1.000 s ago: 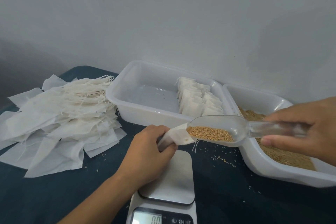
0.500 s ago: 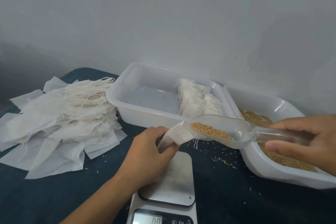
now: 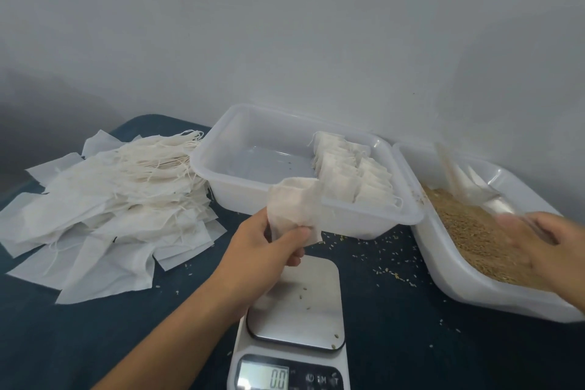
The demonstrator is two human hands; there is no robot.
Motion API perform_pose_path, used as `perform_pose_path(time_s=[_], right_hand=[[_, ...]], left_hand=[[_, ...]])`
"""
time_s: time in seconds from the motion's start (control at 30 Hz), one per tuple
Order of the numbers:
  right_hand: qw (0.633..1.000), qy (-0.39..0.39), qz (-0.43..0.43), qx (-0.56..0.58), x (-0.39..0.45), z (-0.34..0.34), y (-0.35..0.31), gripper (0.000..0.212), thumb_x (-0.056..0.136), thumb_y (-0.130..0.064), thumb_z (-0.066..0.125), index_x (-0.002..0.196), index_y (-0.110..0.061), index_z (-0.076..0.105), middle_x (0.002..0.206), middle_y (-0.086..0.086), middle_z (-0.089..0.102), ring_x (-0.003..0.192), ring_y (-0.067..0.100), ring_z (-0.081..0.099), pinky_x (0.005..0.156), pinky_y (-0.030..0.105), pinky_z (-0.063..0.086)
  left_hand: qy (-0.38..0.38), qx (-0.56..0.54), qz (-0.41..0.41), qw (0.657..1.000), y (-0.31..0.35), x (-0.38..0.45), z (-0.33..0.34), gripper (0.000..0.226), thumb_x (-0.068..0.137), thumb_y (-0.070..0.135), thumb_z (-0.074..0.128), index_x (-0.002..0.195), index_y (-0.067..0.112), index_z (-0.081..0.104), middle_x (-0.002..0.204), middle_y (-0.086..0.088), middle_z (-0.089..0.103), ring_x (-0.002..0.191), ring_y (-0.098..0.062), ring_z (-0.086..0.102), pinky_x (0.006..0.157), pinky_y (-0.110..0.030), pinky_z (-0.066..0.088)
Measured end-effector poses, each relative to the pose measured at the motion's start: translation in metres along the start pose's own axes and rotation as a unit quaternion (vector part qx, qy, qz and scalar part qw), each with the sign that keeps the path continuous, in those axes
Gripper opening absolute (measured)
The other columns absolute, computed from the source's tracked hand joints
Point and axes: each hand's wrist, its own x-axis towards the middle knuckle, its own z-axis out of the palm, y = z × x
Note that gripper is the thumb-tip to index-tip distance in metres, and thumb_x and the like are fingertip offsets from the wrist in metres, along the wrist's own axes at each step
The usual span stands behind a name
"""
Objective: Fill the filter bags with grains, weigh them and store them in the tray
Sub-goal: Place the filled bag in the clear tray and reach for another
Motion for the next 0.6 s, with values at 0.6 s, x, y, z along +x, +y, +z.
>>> perform_pose_path(time_s=[0.6], right_hand=[[0.926, -0.184, -0.157, 0.289, -0.082, 0.070, -0.112, 0.030, 0.092, -0.057, 0.054, 0.113, -0.042, 0.069, 0.111, -0.013, 0.074, 0.100, 0.007, 0.071, 0.081, 0.014, 0.054]], left_hand=[[0.080, -0.026, 0.012, 0.996, 0.001, 0.006, -0.002, 0.003, 0.099, 0.029, 0.066, 0.100, 0.028, 0.068, 0.076, 0.011, 0.074, 0.064, -0.006, 0.067, 0.058, -0.017, 0.053]])
